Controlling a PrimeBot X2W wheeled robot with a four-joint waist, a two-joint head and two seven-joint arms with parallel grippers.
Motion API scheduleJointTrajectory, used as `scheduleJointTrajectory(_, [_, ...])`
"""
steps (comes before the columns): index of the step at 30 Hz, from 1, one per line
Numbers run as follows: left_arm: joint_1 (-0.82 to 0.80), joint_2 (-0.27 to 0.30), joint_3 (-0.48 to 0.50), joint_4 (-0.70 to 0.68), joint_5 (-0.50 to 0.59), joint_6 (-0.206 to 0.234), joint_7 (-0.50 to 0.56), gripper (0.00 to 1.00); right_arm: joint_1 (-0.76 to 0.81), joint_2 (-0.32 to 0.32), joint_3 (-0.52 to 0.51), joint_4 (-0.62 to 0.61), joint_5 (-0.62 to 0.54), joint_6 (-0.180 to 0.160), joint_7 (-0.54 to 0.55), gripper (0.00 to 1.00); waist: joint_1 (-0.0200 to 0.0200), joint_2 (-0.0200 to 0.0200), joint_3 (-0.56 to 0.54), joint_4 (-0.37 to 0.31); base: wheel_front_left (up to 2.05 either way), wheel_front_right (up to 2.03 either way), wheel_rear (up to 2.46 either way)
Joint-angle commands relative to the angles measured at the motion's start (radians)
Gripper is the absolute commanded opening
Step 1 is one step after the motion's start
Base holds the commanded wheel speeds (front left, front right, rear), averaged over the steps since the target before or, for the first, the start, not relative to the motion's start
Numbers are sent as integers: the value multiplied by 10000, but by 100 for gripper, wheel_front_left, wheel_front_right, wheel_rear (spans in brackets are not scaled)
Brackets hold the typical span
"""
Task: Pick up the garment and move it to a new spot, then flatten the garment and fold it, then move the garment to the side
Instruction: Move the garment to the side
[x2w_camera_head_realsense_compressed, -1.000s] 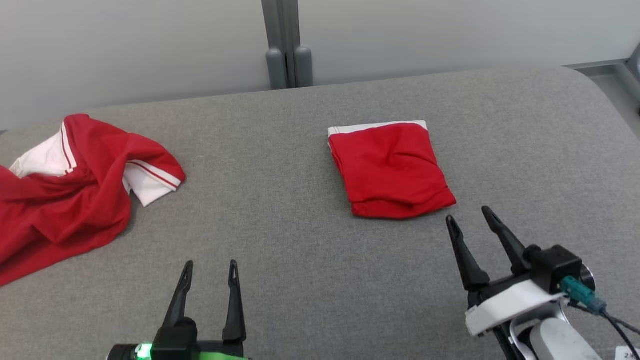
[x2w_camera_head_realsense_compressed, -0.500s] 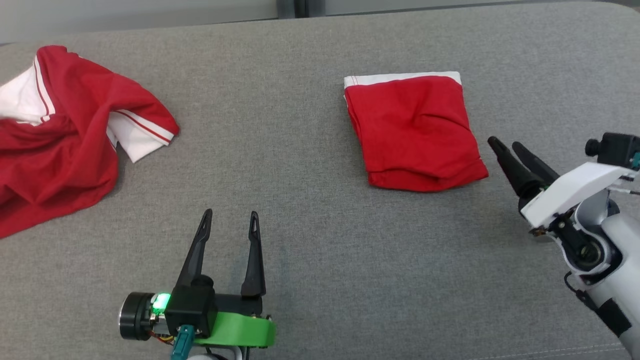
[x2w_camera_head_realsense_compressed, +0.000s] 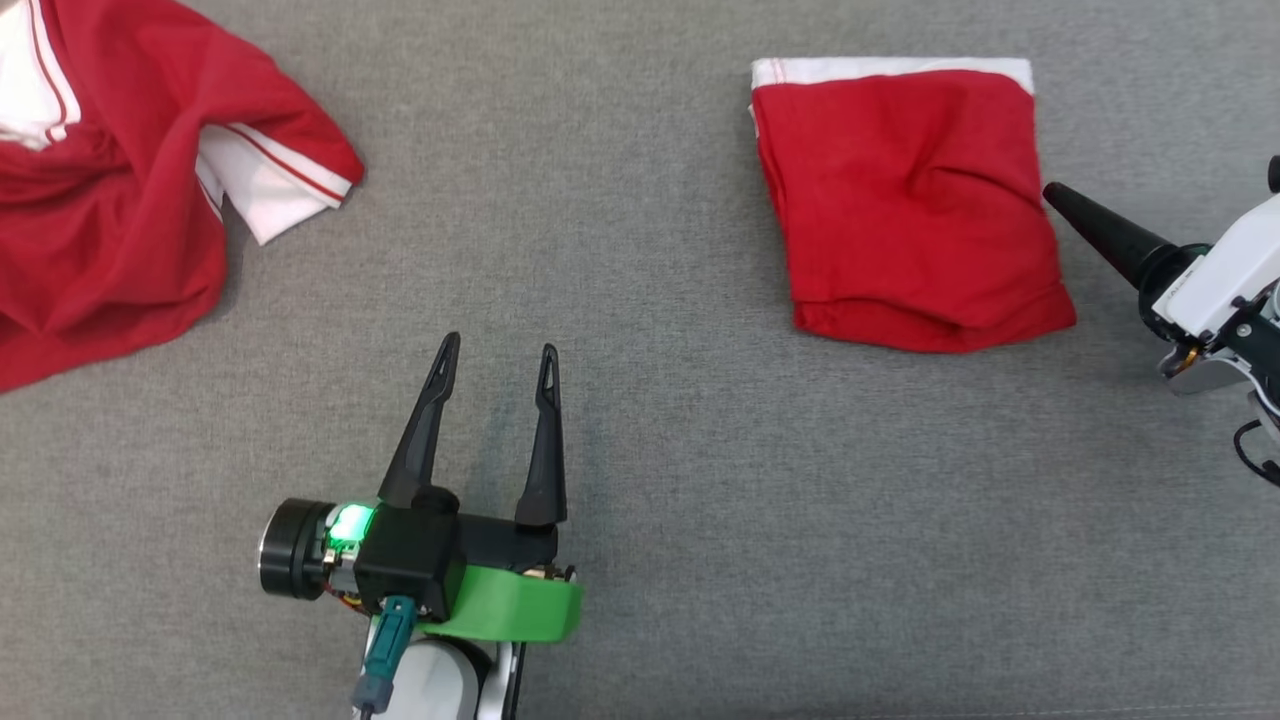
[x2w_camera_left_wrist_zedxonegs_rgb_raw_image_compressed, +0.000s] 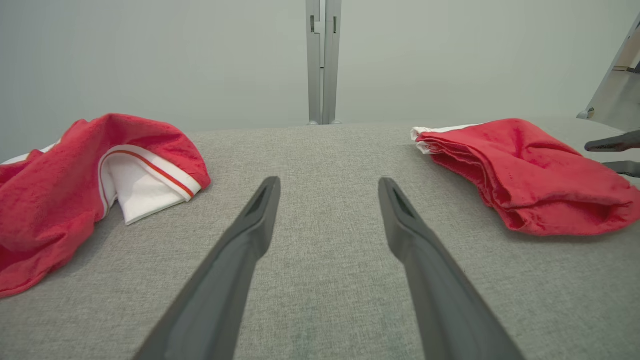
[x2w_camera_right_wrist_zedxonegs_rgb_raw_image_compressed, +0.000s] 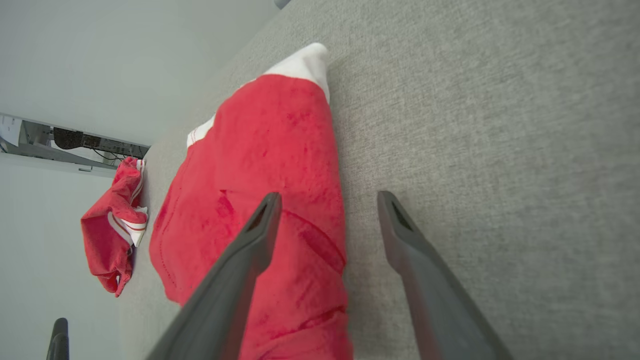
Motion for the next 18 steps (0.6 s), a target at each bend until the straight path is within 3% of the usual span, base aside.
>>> scheduleJointTrajectory(1, [-208, 28, -66, -32, -35, 64, -2, 100, -108, -69, 41, -60, 136, 2, 115, 47, 0, -1, 473, 306, 0, 0, 0])
scheduleJointTrajectory(4, [-350, 28, -170, -58, -38, 127, -2, 100, -118, -102, 92, -248, 455, 3, 433, 0, 0, -1, 635, 307, 0, 0, 0])
scheduleJointTrajectory(13, [-637, 29, -117, -195, 320, -10, 0, 100, -296, -690, 209, -1166, -75, 3, -65, 0, 0, -1, 1037, -181, 0, 0, 0])
scheduleJointTrajectory(18, [-1042, 28, -416, -565, 784, -210, -2, 100, -686, -1545, 322, -1243, -1061, 2, -1057, 0, 0, -1, 1554, -552, 0, 0, 0])
